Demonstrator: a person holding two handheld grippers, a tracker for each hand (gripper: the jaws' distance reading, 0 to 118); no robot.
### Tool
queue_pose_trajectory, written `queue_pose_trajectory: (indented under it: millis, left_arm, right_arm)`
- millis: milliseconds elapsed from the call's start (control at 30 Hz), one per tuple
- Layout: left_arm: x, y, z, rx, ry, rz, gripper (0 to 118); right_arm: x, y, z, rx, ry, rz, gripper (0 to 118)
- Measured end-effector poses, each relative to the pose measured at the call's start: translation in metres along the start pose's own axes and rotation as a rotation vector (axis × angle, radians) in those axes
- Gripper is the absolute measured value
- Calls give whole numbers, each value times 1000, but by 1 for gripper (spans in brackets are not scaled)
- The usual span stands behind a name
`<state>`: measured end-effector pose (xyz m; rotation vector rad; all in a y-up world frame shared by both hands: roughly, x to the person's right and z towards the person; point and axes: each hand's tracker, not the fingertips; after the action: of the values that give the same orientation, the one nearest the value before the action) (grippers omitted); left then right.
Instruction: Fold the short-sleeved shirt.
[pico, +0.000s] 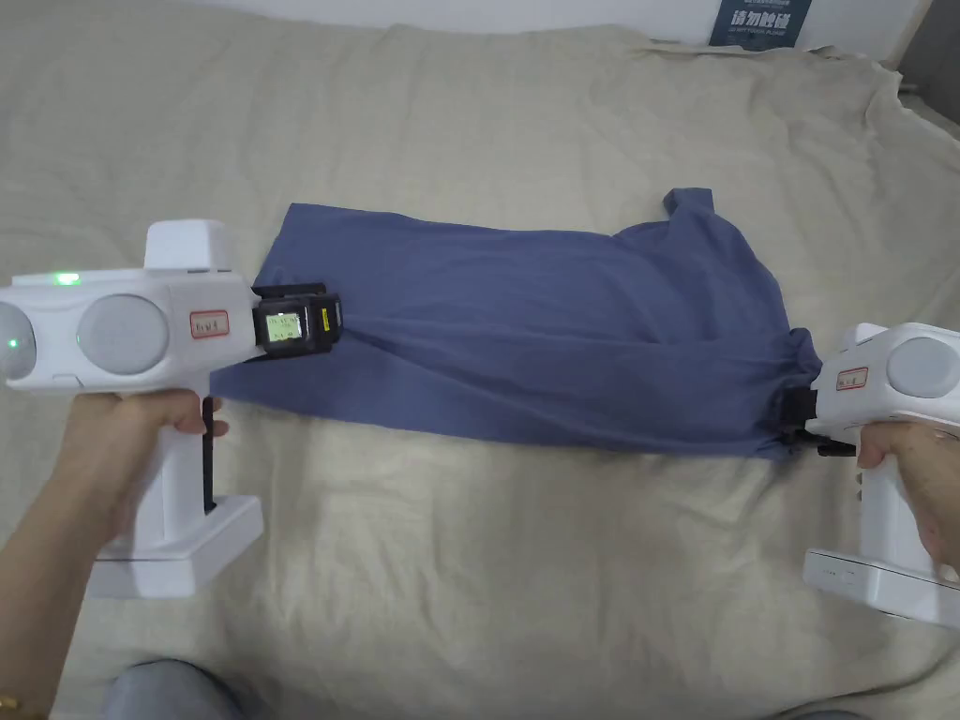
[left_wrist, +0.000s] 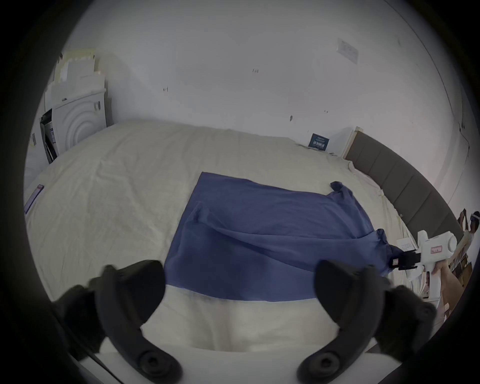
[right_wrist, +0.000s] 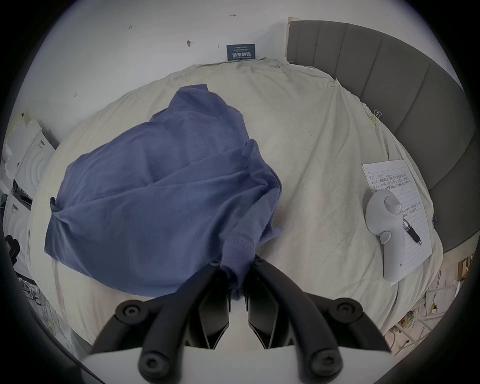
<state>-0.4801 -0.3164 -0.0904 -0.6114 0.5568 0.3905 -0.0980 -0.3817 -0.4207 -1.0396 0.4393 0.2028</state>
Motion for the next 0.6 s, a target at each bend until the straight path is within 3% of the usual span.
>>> queue_pose_trajectory:
  millis: [233, 433, 533, 600]
  left_arm:
    - [-38, 27, -48, -204, 89, 83, 118]
    - [-51, 22, -91, -396, 238, -35, 118]
    - [-55, 17, -105, -414, 252, -15, 118]
    - [-56, 14, -111, -430, 272, -6, 109]
  right_arm:
    - [2, -5, 0, -1, 8, -18, 8]
    - [5, -7, -3, -10, 15, -43, 8]
    - [5, -7, -5, -12, 14, -38, 8]
    - [5, -8, -5, -13, 14, -33, 8]
